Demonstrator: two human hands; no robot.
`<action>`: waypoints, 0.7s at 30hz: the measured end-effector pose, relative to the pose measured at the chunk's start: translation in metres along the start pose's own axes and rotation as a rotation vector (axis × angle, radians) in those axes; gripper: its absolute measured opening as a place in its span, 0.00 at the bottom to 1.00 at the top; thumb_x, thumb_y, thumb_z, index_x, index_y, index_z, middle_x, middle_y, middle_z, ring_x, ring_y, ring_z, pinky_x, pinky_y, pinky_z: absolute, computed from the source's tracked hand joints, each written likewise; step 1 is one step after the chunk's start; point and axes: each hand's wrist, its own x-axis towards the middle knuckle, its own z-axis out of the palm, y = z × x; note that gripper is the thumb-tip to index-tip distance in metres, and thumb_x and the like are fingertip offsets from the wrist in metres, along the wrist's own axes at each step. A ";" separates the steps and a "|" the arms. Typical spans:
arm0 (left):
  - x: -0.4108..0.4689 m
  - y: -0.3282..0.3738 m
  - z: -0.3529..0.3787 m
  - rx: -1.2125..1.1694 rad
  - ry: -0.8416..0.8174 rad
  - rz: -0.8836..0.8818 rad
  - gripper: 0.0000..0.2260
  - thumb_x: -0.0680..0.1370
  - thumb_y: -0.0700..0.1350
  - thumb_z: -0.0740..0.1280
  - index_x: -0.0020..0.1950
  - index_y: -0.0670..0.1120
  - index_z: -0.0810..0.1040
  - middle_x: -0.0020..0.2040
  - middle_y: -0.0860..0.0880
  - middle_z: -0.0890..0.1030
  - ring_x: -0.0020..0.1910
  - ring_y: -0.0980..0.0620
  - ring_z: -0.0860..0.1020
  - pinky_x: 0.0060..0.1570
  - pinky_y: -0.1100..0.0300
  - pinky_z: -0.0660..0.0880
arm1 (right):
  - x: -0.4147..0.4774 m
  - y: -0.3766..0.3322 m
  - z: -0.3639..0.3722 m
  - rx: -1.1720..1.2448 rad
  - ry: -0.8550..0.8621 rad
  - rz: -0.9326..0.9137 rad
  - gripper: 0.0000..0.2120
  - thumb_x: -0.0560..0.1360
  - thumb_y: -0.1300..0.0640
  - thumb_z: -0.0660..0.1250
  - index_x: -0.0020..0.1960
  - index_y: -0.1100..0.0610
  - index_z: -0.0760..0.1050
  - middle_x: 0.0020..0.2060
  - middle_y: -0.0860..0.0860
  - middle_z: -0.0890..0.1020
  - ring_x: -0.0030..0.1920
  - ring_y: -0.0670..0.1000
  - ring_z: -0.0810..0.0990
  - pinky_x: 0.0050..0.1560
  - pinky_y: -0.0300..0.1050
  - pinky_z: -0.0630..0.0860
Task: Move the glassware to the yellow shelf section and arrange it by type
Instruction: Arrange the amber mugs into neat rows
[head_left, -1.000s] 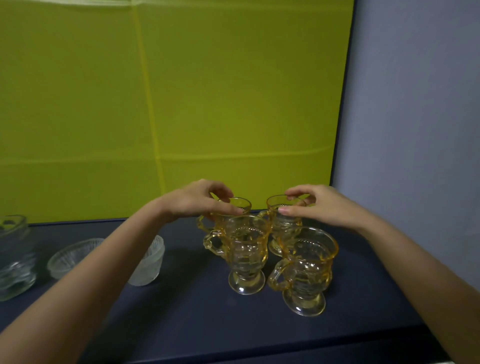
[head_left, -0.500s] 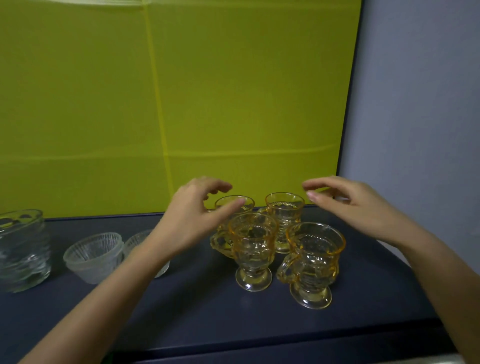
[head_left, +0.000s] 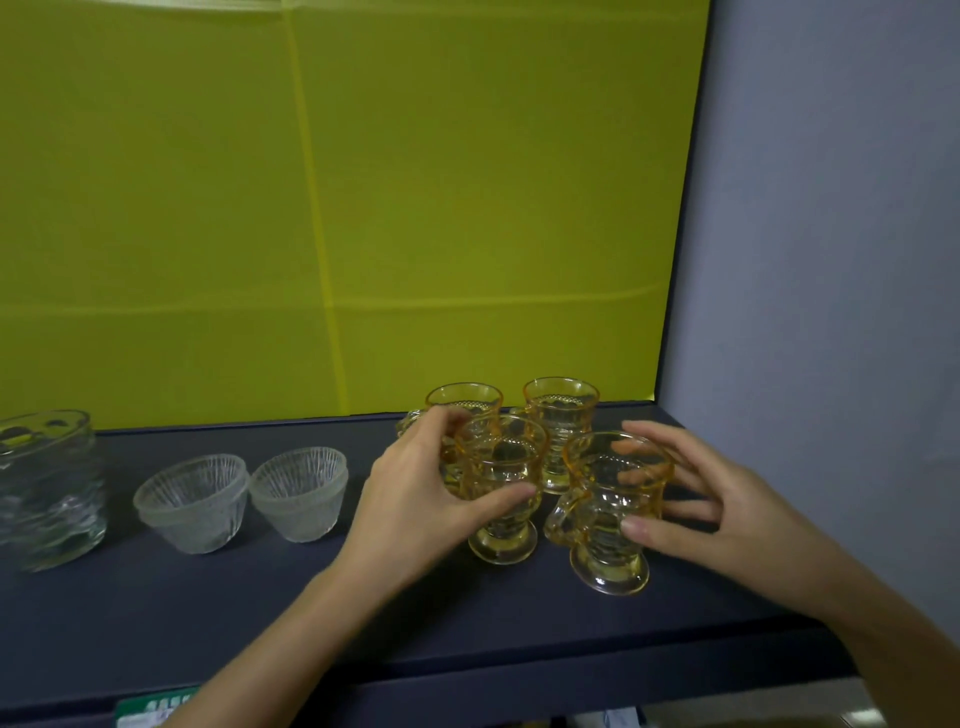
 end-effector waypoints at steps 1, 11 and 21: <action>0.000 0.000 0.002 -0.017 0.005 -0.018 0.36 0.55 0.72 0.67 0.56 0.54 0.70 0.51 0.59 0.78 0.48 0.54 0.78 0.51 0.52 0.76 | 0.000 0.001 0.002 0.010 0.018 -0.002 0.39 0.54 0.30 0.72 0.63 0.36 0.66 0.60 0.34 0.76 0.61 0.40 0.76 0.59 0.41 0.76; -0.005 -0.011 -0.008 -0.207 0.026 -0.120 0.35 0.53 0.63 0.76 0.55 0.52 0.72 0.47 0.59 0.80 0.45 0.57 0.80 0.47 0.62 0.76 | 0.009 0.002 0.016 0.054 0.177 0.019 0.35 0.57 0.45 0.73 0.62 0.46 0.67 0.55 0.42 0.79 0.55 0.39 0.79 0.50 0.33 0.77; -0.006 -0.020 -0.017 -0.215 0.037 -0.127 0.34 0.52 0.60 0.76 0.55 0.54 0.75 0.49 0.55 0.80 0.47 0.57 0.79 0.48 0.64 0.76 | 0.028 0.005 0.033 0.006 0.303 0.021 0.35 0.58 0.46 0.74 0.62 0.47 0.65 0.53 0.41 0.77 0.53 0.38 0.77 0.46 0.31 0.78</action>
